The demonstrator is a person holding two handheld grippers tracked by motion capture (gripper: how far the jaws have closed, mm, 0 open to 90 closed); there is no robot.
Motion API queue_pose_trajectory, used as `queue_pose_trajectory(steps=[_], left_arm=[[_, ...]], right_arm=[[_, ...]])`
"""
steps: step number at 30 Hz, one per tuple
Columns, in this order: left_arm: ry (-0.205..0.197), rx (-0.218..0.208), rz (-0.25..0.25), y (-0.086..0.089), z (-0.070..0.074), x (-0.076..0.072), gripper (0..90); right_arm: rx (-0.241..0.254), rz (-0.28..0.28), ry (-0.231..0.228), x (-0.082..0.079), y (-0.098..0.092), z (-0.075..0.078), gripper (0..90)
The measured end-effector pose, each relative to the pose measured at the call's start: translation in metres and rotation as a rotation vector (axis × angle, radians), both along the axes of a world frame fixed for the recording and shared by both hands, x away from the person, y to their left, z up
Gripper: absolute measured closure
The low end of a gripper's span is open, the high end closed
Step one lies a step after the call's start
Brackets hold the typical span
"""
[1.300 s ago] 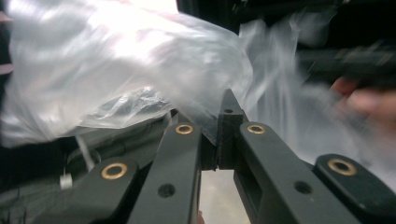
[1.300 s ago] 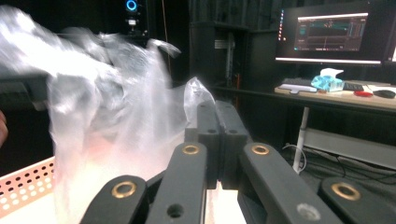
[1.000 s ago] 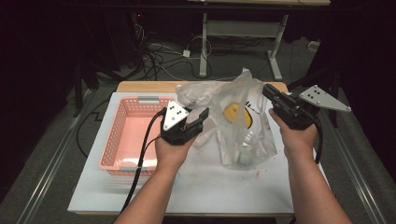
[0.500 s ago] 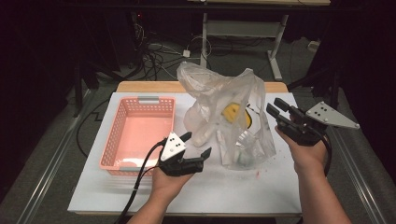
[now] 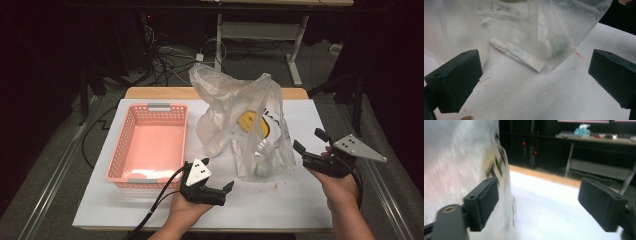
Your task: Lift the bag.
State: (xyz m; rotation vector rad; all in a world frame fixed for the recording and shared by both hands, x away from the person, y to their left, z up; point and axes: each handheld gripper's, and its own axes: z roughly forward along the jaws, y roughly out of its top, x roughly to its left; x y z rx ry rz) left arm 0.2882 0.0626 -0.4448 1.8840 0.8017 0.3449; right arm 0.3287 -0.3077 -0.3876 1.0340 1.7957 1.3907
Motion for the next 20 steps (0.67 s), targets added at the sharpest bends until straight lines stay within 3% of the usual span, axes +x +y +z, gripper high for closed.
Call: queue_pose_trajectory(steps=[6,12,16,20], left_arm=[[0.000,0.003,-0.005,-0.003,-0.004,-0.004,0.0],[0.002,0.017,-0.011,-0.008,-0.013,-0.006,0.0],[0.023,0.017,-0.013,-0.010,-0.021,-0.006,0.0],[0.010,0.003,-0.006,-0.009,-0.022,-0.007,0.0]], right_arm=[[-0.015,0.008,0.068,-0.005,-0.008,-0.029,0.3],[-0.041,0.021,0.131,-0.009,-0.011,-0.057,0.0],[-0.056,0.032,0.136,-0.010,-0.009,-0.066,0.0],[-0.043,0.038,0.123,-0.011,-0.008,-0.066,0.0]])
